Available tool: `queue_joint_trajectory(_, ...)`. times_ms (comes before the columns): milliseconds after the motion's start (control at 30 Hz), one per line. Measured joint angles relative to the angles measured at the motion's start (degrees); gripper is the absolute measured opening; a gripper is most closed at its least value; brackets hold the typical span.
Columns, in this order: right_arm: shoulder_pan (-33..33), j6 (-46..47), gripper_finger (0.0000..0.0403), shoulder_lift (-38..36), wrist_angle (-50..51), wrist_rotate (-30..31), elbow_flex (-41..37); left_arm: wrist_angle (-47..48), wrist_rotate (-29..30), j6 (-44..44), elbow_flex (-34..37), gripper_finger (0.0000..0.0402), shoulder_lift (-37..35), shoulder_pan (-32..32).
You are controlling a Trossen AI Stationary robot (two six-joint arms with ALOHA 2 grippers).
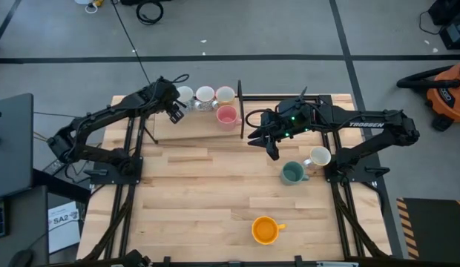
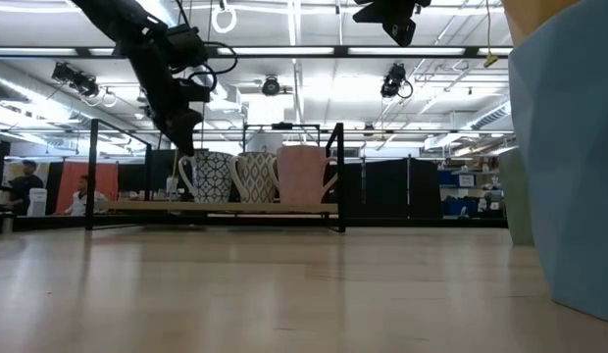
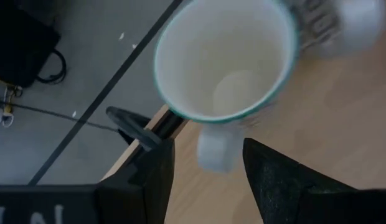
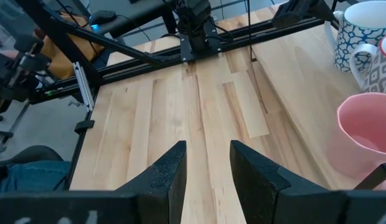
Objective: Place coffee mugs
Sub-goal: Put the blue patterned mug on the shelf, then put the green mug on the shelf
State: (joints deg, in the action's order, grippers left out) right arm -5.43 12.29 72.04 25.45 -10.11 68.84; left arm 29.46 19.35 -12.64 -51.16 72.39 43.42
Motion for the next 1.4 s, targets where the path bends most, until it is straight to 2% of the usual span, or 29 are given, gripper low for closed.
queue_joint_trajectory(367, 0.0, 0.0, 0.0128, 0.01, 0.0, 0.0, 0.02, 3.35, -0.09, 2.48, 0.02, 0.0197, -7.26, -6.28)
queue_joint_trajectory(567, 0.01, 0.0, 0.0128, 0.01, -0.04, 0.0, 0.02, 3.47, -0.44, 4.6, 0.02, 0.0197, -13.61, -12.46)
queue_joint_trajectory(667, 0.02, 0.23, 0.0128, 0.01, -0.05, -0.01, 0.02, 3.44, -4.46, 5.58, 0.02, 0.0197, -16.29, -16.21)
queue_joint_trajectory(800, 0.04, 3.1, 0.0128, 0.01, -0.08, -0.11, 0.02, 3.29, -13.55, 9.86, 0.02, 0.0197, -18.16, -21.46)
queue_joint_trajectory(900, 0.08, 5.6, 0.0128, 0.01, -0.07, -0.48, 0.02, 3.33, -18.28, 12.59, 0.02, 0.0197, -18.26, -25.77)
queue_joint_trajectory(1133, 2.91, 9.19, 0.0128, 0.01, -0.09, -0.52, 0.02, 2.7, -19.51, 13.52, 0.02, 0.0197, -18.0, -35.6)
queue_joint_trajectory(1267, 6.69, 9.68, 0.0128, 0.01, 0.36, -1.18, 0.02, 1.17, -19.46, 13.54, 0.02, 0.0197, -18.0, -39.28)
queue_joint_trajectory(1400, 9.14, 11.18, 0.0128, 0.01, 5.03, -0.2, 0.02, -0.03, -19.44, 13.54, 0.02, 0.0197, -18.0, -41.31)
